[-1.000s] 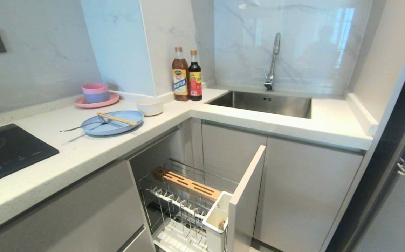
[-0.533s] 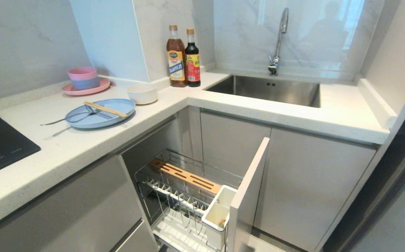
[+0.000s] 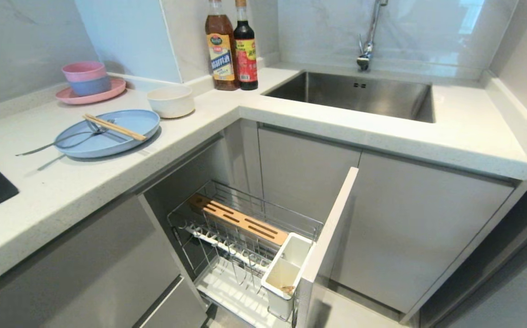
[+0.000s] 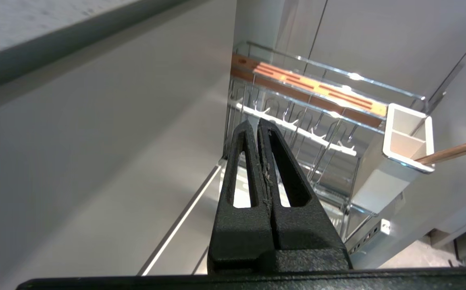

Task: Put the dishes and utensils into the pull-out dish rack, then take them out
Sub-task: Pick up the chopsticks and place it in the cupboard

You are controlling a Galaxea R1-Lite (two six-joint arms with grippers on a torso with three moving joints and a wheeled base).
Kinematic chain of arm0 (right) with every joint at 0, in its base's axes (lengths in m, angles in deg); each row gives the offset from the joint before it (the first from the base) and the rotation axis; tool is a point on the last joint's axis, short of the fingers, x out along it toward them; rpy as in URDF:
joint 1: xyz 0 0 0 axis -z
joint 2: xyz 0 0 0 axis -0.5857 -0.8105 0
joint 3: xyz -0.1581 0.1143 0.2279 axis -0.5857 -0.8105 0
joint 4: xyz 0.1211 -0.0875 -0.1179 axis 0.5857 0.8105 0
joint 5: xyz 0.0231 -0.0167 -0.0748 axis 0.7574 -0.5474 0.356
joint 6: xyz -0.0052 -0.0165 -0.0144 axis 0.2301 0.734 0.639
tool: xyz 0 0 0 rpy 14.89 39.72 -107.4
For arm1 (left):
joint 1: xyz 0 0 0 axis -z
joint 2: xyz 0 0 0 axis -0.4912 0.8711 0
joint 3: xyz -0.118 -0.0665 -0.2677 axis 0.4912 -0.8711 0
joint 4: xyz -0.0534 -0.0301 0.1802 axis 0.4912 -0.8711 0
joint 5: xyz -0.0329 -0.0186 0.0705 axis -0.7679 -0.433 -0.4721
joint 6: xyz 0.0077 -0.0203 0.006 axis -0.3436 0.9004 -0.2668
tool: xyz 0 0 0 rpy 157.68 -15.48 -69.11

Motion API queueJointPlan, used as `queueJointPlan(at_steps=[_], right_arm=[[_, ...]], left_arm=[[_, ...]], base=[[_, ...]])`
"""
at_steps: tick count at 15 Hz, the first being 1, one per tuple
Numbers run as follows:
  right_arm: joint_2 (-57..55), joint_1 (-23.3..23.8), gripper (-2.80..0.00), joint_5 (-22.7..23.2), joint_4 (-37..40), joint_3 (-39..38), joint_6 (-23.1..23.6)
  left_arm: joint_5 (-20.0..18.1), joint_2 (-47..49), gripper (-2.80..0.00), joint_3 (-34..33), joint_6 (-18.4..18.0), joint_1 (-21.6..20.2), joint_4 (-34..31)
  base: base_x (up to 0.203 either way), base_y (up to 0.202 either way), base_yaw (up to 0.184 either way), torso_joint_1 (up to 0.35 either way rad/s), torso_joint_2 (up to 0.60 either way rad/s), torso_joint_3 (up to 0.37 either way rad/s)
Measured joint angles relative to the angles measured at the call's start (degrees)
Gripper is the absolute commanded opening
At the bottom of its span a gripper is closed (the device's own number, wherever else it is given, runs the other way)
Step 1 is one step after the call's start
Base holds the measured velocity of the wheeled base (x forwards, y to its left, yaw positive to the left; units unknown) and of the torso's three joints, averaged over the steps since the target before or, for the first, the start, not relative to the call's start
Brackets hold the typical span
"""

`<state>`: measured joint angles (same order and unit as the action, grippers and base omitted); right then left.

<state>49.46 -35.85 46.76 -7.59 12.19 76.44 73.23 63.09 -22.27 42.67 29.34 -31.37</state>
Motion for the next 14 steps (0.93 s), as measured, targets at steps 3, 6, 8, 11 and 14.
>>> queueJointPlan(at_steps=[3, 6, 8, 11, 14], right_arm=[[0.0, 0.0, -2.80, 0.0, 0.0, 0.0, 0.0], [0.0, 0.0, -2.80, 0.0, 0.0, 0.0, 0.0], [0.0, 0.0, -2.80, 0.0, 0.0, 0.0, 0.0], [0.0, 0.0, -2.80, 0.0, 0.0, 0.0, 0.0], [0.0, 0.0, -2.80, 0.0, 0.0, 0.0, 0.0]], left_arm=[[0.0, 0.0, -2.80, 0.0, 0.0, 0.0, 0.0], [0.0, 0.0, -2.80, 0.0, 0.0, 0.0, 0.0], [0.0, 0.0, -2.80, 0.0, 0.0, 0.0, 0.0], [0.0, 0.0, -2.80, 0.0, 0.1, 0.0, 0.0], [0.0, 0.0, -2.80, 0.0, 0.1, 0.0, 0.0]], base=[[0.000, 0.000, 0.000, 0.004, 0.00, -0.196], [0.000, 0.000, 0.000, 0.003, 0.00, -0.199], [0.000, 0.000, 0.000, 0.005, 0.00, -0.203], [0.000, 0.000, 0.000, 0.002, 0.00, -0.170], [0.000, 0.000, 0.000, 0.002, 0.00, -0.039]])
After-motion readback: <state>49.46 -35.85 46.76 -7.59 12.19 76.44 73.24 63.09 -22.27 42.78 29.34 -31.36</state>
